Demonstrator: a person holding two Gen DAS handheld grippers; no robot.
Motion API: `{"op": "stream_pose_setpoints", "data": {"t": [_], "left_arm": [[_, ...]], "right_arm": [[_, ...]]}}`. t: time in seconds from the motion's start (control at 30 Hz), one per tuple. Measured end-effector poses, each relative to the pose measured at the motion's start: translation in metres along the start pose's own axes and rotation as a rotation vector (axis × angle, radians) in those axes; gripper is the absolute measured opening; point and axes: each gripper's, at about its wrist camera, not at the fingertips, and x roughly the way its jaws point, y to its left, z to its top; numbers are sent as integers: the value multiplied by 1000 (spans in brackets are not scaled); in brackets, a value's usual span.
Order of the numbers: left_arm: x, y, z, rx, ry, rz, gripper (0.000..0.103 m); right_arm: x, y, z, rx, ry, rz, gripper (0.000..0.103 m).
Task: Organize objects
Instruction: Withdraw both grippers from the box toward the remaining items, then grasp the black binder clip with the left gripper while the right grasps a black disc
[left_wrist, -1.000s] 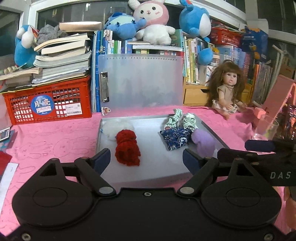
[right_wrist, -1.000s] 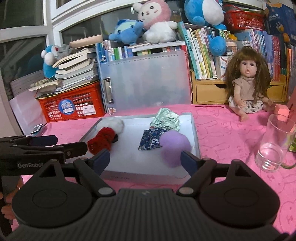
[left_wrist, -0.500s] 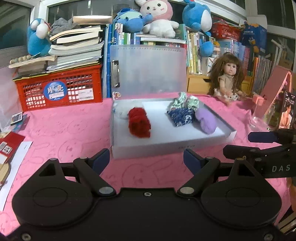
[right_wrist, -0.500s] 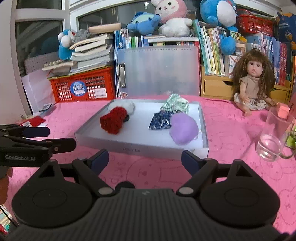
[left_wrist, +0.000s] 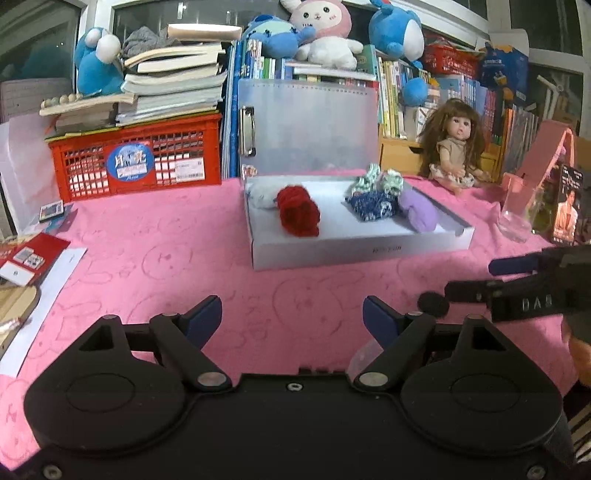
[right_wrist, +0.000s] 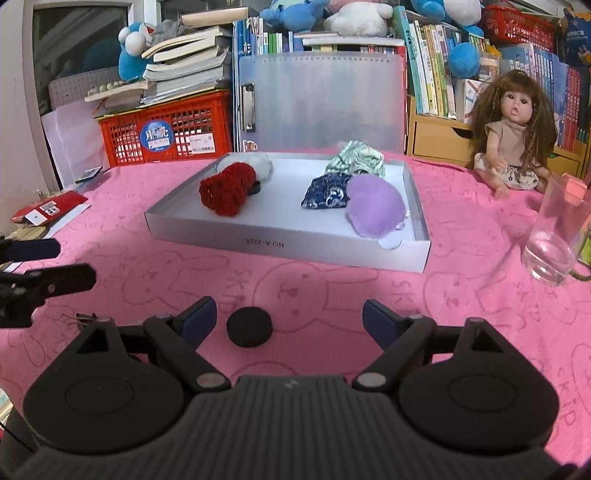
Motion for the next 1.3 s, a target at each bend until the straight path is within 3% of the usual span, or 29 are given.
{"op": "stream_pose_setpoints", "data": {"t": [0.6, 0.9, 0.93, 1.03, 1.3], "left_arm": [[1, 3, -36, 2, 65, -59, 58], [1, -3, -40, 14, 64, -90, 37], [0, -3, -40, 1, 62, -96, 30], [-3, -3, -39, -18, 61, -84, 29], [-4, -3, -42, -27, 60, -74, 30]], "right_arm": [[13, 15, -9, -44, 3, 4, 91], [19, 21, -12, -63, 6, 17, 81], [19, 21, -12, -60, 5, 14, 79], [20, 20, -12, -52, 4, -6, 72], [20, 21, -12, -57, 14, -2, 64]]}}
